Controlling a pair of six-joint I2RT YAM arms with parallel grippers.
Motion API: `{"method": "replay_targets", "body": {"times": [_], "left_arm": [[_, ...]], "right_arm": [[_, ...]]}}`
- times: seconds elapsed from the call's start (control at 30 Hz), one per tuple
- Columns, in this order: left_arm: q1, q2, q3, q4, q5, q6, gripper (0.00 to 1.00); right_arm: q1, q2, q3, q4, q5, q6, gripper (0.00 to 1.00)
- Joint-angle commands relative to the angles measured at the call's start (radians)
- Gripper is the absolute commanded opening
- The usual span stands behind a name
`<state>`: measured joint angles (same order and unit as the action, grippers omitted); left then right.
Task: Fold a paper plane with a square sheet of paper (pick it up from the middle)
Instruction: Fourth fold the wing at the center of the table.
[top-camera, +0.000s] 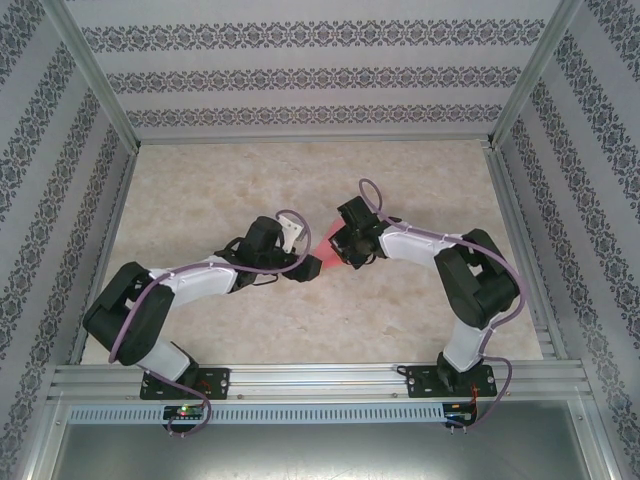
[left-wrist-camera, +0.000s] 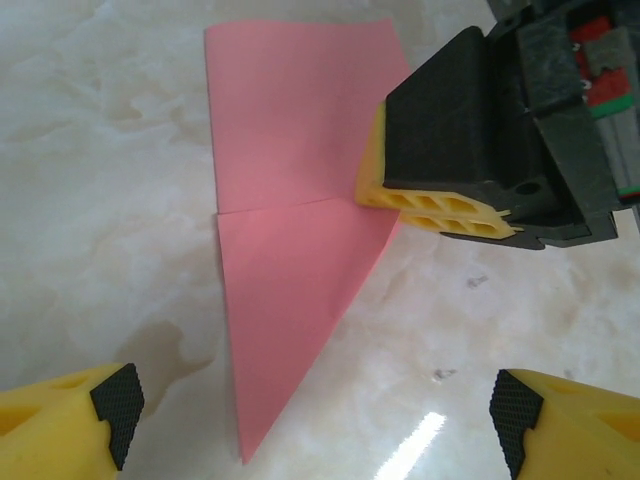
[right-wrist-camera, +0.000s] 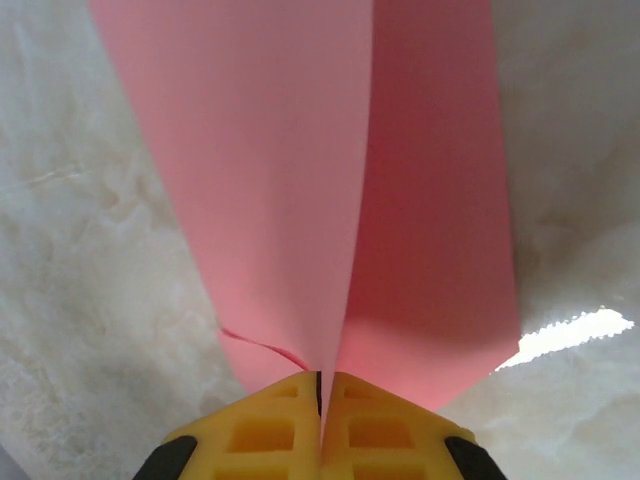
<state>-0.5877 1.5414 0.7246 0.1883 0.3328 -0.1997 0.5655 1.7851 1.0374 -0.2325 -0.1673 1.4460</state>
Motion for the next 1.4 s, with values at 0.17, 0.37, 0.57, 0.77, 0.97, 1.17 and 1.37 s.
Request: {"method": "replay_targets", "body": {"times": [0.17,0.37,0.57,0.77,0.97,1.17,1.37], "left_arm": [[-0.044,0.098,0.021,0.111,-0.035,0.227,0.87],[-0.048,0.189,0.066,0.126,-0.016,0.304,0.76],[-0.047,0.209,0.070,0.182,-0.041,0.324,0.66],[-0.047,0.223,0.072,0.190,-0.063,0.326,0.54],[-0.047,0.226,0.063,0.204,-0.062,0.335,0.41],[-0.047,0.232,0.060,0.204,-0.053,0.345,0.34],[-0.047,0.240,0.071,0.207,-0.018,0.337,0.37]], "right_arm": [[-0.034,0.041,0.079,-0.043,-0.177,0.052,0.07],[-0.046,0.036,0.140,-0.129,-0.205,0.013,0.09],[-0.049,0.057,0.179,-0.163,-0.216,-0.016,0.13],[-0.052,0.073,0.184,-0.157,-0.238,-0.020,0.17],[-0.068,0.055,0.171,-0.160,-0.234,-0.031,0.24],[-0.092,0.032,0.164,-0.178,-0.226,-0.058,0.26],[-0.093,0.036,0.164,-0.176,-0.248,-0.065,0.18]]}}
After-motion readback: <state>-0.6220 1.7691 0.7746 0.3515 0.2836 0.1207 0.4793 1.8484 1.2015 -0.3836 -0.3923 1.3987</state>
